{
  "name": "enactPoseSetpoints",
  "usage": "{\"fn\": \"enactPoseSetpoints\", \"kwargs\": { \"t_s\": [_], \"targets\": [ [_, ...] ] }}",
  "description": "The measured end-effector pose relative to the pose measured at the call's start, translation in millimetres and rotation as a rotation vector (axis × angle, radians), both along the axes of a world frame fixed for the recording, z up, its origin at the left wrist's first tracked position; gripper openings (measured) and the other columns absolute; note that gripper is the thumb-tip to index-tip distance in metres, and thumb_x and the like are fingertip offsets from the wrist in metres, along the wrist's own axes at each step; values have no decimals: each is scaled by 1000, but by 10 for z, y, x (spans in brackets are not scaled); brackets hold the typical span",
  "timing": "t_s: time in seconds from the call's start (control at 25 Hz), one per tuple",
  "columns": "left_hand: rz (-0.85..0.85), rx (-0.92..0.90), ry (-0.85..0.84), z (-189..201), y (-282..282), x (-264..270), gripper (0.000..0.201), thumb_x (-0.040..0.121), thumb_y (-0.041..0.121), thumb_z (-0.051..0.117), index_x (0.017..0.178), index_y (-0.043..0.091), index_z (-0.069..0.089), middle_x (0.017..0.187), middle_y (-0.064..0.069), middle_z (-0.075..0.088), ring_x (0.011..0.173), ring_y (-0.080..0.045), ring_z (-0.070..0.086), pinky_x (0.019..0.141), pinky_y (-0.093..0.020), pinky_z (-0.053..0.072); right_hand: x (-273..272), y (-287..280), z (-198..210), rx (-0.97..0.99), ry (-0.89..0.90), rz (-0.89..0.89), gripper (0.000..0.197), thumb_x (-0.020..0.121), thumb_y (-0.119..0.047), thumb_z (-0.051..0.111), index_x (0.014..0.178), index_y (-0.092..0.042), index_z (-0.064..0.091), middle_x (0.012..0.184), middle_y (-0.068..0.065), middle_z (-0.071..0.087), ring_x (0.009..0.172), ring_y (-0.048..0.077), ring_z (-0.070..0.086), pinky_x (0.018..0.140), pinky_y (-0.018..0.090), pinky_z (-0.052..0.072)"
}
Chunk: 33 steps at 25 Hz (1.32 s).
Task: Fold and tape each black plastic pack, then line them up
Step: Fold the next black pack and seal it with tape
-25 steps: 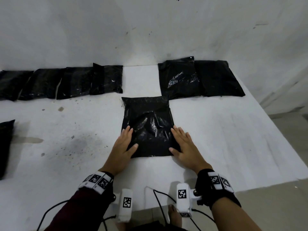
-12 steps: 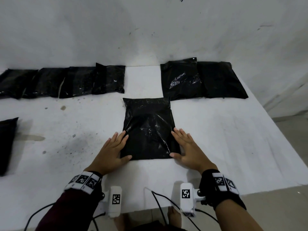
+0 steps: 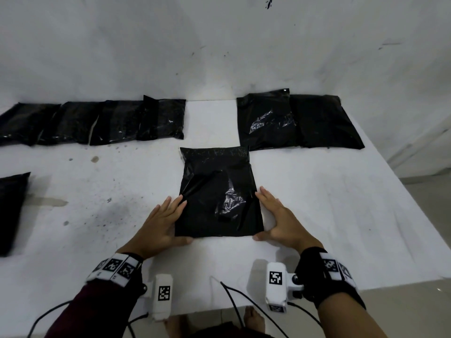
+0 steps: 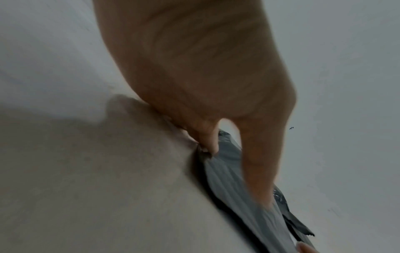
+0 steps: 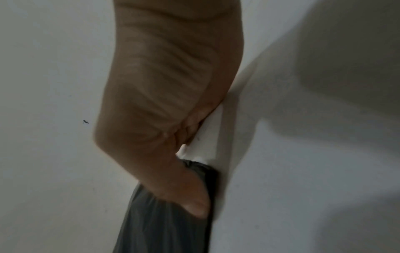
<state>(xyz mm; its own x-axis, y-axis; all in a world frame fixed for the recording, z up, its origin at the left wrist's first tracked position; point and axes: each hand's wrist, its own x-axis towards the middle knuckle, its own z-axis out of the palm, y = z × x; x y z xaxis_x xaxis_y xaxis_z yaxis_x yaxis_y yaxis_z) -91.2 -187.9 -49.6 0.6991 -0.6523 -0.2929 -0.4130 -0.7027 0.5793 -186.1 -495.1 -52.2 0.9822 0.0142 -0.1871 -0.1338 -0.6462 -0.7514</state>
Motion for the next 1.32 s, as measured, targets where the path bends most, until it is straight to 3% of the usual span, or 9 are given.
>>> {"fn": "enactPoseSetpoints", "kwargs": {
  "t_s": [0.12,0.2,0.32,0.48,0.72,0.84,0.96,1.16,1.32],
  "targets": [
    [396,-400,66,83,-7,-91,63,80,43,64,136,22,43,140,10,39,133,-7,32,108,-24,21,21,4,-4,138,-136,-263,64,77,5,65,136,-12,47,143,0,44,134,15,38,107,17,25],
    [536,-385,-222,55,21,-55,34,83,8,67,117,7,63,118,-8,63,108,-23,58,93,-30,40,79,-5,-43,34,-236,-389,48,78,11,57,124,-5,58,127,8,59,120,23,52,99,18,34],
    [447,-274,-503,-54,81,100,23,73,-11,69,93,-2,72,92,-19,70,89,-37,63,82,-39,46,181,-42,-101,-141,-364,-359,33,77,12,58,104,-5,67,106,9,66,103,28,57,86,17,34],
    [93,-221,-705,-144,78,299,16,72,-1,63,85,2,72,81,-11,69,81,-22,51,72,-28,43,277,-107,-178,-300,-506,-185,28,70,13,68,88,-9,71,88,7,64,85,28,57,74,19,35],
    [-89,-213,-780,-98,-12,448,25,80,17,50,81,7,73,80,-3,69,79,-16,46,56,-33,49,360,-163,-201,-402,-603,-68,25,62,9,78,75,-12,72,77,5,63,70,27,58,66,23,44],
    [-154,-203,-810,-103,-1,495,29,81,20,48,79,10,75,79,-1,70,78,-15,45,55,-31,47,390,-155,-194,-409,-616,-33,24,60,8,79,75,-10,74,76,6,63,68,30,58,59,32,51],
    [-209,-156,-857,-123,1,541,28,80,18,48,78,13,76,79,2,71,75,-17,47,56,-30,44,416,-160,-205,-454,-599,17,27,62,10,77,79,-10,75,76,6,62,70,29,59,61,28,48],
    [-259,-137,-920,-125,-7,585,28,78,15,47,75,14,75,79,4,71,80,-16,43,56,-31,44,427,-231,-249,-488,-619,62,36,66,12,57,84,-12,76,78,6,62,70,29,59,61,30,50],
    [-281,-133,-911,-155,-41,609,26,82,19,47,74,14,71,79,5,69,80,-15,42,64,-26,32,446,-264,-259,-506,-608,65,35,64,15,72,83,-13,76,77,5,62,71,27,59,61,26,48]
  ]
}}
